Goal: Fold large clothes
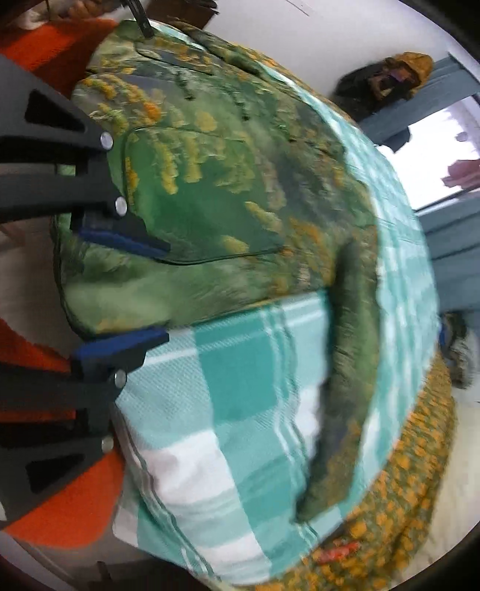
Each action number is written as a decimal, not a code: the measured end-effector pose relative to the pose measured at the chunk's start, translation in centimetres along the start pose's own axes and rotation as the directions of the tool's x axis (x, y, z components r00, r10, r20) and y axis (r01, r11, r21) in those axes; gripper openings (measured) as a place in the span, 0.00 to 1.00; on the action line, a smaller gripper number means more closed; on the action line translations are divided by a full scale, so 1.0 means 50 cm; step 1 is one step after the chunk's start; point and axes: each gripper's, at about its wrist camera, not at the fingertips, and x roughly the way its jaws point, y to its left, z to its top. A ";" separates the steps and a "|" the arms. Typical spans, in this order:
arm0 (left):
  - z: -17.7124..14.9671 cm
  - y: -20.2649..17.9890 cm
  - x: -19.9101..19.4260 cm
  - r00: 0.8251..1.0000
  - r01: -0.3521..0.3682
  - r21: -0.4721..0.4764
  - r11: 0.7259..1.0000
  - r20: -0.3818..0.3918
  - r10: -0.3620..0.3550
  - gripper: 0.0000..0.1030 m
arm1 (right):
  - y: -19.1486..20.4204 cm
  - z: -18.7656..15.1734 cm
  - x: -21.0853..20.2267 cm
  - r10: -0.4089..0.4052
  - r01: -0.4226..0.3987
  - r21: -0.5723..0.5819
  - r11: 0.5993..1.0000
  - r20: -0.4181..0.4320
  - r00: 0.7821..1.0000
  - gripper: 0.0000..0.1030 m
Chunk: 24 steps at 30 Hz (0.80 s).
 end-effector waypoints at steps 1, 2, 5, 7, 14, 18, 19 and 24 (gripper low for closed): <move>0.003 -0.005 -0.022 0.999 -0.018 0.001 1.000 0.043 0.018 0.91 | 0.004 -0.001 -0.013 -0.020 0.020 -0.009 1.000 0.029 0.999 0.46; 0.007 -0.012 -0.040 0.996 -0.031 0.000 1.000 0.084 0.031 0.96 | 0.008 -0.002 -0.025 -0.037 0.038 -0.016 0.999 0.063 0.997 0.50; 0.028 -0.046 -0.063 0.988 -0.009 0.002 1.000 0.153 0.009 0.97 | 0.019 -0.013 -0.047 -0.064 0.069 -0.031 0.997 0.140 0.988 0.54; 0.038 -0.071 -0.062 0.985 0.029 0.007 1.000 0.172 -0.030 0.97 | 0.026 -0.017 -0.049 -0.071 0.078 -0.036 0.996 0.161 0.984 0.55; 0.062 -0.160 0.047 0.990 0.049 0.057 0.997 0.133 -0.056 0.98 | 0.043 -0.030 -0.045 -0.057 0.067 -0.052 0.996 0.169 0.984 0.55; 0.052 -0.186 0.168 1.000 0.009 0.061 0.998 -0.011 -0.008 0.98 | 0.046 -0.036 -0.048 -0.048 0.059 -0.058 0.997 0.176 0.983 0.55; 0.045 -0.187 0.197 0.998 -0.005 0.062 0.998 -0.054 0.009 0.98 | 0.046 -0.037 -0.049 -0.050 0.061 -0.059 0.996 0.178 0.983 0.55; 0.020 -0.204 0.211 0.998 -0.034 0.127 0.991 -0.055 0.042 0.99 | 0.034 -0.039 -0.043 -0.054 0.061 -0.035 0.998 0.170 0.984 0.55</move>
